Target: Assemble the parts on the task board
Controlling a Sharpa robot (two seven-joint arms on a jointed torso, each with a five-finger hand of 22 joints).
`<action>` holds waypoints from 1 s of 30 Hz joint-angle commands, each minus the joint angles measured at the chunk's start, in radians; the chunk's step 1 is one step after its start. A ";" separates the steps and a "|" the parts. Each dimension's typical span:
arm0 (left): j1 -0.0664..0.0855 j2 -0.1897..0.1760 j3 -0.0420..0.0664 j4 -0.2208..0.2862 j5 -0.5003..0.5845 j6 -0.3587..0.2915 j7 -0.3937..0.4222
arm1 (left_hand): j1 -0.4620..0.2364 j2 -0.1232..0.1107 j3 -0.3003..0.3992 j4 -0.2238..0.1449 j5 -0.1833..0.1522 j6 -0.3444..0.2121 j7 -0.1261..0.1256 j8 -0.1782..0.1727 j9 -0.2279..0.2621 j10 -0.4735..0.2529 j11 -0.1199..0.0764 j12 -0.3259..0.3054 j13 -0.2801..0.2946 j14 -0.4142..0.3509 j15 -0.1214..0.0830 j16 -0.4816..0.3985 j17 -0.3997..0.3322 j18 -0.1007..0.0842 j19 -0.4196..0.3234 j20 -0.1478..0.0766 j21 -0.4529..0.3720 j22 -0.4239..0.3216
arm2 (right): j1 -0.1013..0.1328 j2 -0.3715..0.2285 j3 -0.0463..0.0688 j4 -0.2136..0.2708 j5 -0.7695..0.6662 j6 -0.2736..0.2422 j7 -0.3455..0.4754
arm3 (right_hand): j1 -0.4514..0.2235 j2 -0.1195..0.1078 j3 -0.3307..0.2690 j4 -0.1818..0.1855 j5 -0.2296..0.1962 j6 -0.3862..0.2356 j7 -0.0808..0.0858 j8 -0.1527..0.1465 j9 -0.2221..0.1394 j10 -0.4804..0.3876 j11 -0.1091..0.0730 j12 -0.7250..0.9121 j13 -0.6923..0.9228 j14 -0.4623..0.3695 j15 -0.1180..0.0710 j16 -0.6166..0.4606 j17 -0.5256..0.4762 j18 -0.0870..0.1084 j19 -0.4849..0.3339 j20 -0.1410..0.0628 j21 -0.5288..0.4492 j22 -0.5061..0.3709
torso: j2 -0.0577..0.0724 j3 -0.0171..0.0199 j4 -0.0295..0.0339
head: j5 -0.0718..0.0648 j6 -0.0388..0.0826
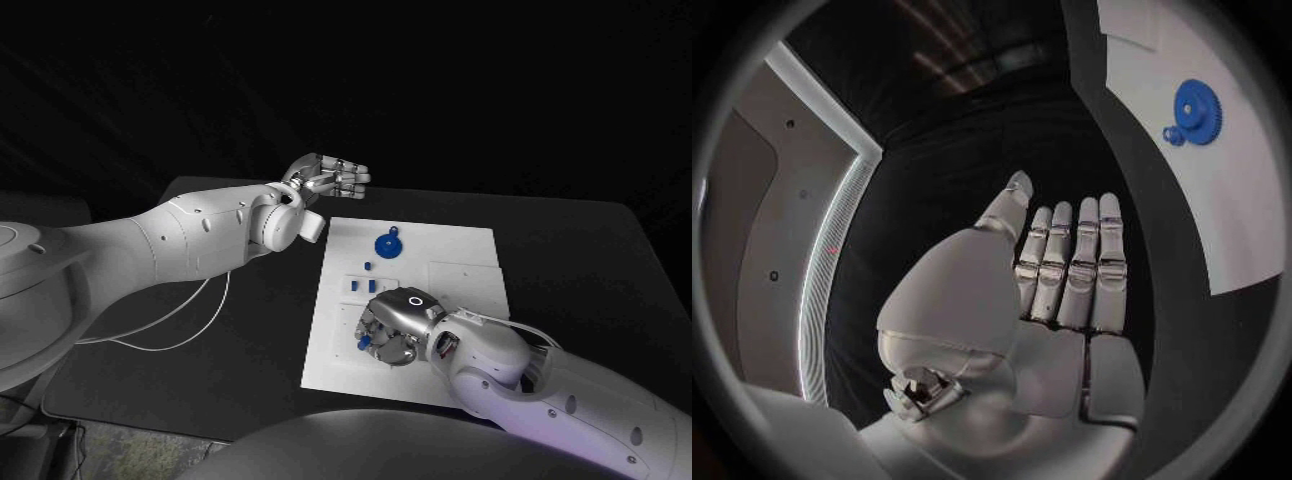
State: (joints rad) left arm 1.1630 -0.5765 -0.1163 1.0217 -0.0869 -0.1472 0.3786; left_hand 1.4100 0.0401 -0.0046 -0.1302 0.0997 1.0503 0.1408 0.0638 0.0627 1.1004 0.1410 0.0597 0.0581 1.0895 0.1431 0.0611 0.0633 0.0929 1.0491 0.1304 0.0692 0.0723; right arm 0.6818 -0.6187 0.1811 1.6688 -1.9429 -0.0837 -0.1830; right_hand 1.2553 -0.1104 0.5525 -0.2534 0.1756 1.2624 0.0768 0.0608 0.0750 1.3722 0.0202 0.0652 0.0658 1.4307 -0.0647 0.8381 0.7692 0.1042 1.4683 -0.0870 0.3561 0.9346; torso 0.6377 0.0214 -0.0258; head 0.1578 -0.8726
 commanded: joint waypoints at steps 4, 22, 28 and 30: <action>0.000 0.003 0.001 0.002 -0.002 0.017 0.007 | 0.002 0.011 0.001 0.003 -0.004 -0.008 0.002 0.000 0.000 -0.008 -0.001 -0.001 0.000 -0.003 0.000 -0.001 -0.001 0.005 0.005 0.003 0.002 -0.001 | -0.004 0.004 -0.013 -0.004 -0.004 0.038 0.017 | -0.018 0.008 -0.080 0.001 0.004 -0.009 -0.001 0.003 -0.003 -0.014 -0.004 0.001 -0.002 -0.008 0.000 -0.003 -0.005 0.005 0.023 0.000 -0.016 -0.006 | 0.000 -0.0007 0.0003 | -0.001 0.000; 0.000 0.001 0.001 0.003 -0.002 0.019 0.005 | 0.003 0.011 0.001 0.003 -0.004 -0.009 0.001 0.000 0.000 -0.008 0.000 -0.001 0.000 -0.002 -0.001 -0.001 -0.001 0.009 0.014 0.001 0.006 0.001 | -0.004 0.003 -0.017 -0.006 0.008 -0.034 -0.002 | -0.040 -0.020 -0.121 -0.007 0.013 -0.093 0.020 0.002 -0.009 -0.131 0.036 0.002 -0.005 -0.010 0.027 0.003 -0.013 0.021 0.032 0.022 -0.035 -0.030 | 0.001 0.0012 -0.0007 | -0.001 0.000; 0.000 -0.001 0.001 0.003 -0.002 0.018 0.004 | 0.002 0.010 0.000 0.003 -0.005 -0.011 0.002 0.000 0.000 -0.009 0.000 -0.001 0.000 -0.003 0.000 -0.001 -0.001 0.010 0.015 0.002 0.004 0.000 | -0.004 0.002 -0.017 -0.005 0.019 -0.065 -0.004 | -0.041 -0.039 -0.118 -0.006 0.012 -0.126 0.020 0.001 -0.010 -0.160 0.043 0.002 -0.005 -0.012 0.031 0.006 -0.018 0.030 0.033 0.028 -0.035 -0.032 | 0.000 0.0012 -0.0007 | -0.003 0.000; 0.000 -0.001 0.001 0.003 -0.002 0.014 0.005 | 0.002 0.010 0.000 0.003 -0.005 -0.011 0.002 0.000 0.000 -0.009 0.000 -0.001 0.000 -0.003 0.000 -0.001 -0.001 0.010 0.015 0.002 0.004 0.000 | -0.004 0.001 -0.017 -0.005 0.023 -0.078 -0.004 | -0.039 -0.046 -0.128 -0.004 0.011 -0.143 0.017 0.002 -0.010 -0.192 0.051 0.003 -0.005 -0.015 0.034 0.007 -0.019 0.032 0.031 0.030 -0.037 -0.033 | 0.000 0.0011 -0.0006 | -0.004 0.000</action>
State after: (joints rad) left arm 1.1625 -0.5784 -0.1162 1.0220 -0.0872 -0.1431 0.3772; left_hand 1.4141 0.0440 -0.0046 -0.1302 0.0997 1.0466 0.1445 0.0639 0.0627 1.1004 0.1410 0.0597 0.0580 1.0895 0.1431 0.0611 0.0633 0.0930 1.0581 0.1322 0.0692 0.0723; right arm 0.6786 -0.6173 0.1645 1.6623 -1.9294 -0.1279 -0.1847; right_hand 1.2155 -0.1479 0.4315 -0.2592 0.1898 1.1237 0.0936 0.0666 0.0659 1.1879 0.0700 0.0689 0.0615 1.4159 -0.0384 0.8383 0.7512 0.1237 1.4634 -0.0632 0.3246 0.9024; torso 0.6379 0.0225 -0.0264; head 0.1554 -0.8726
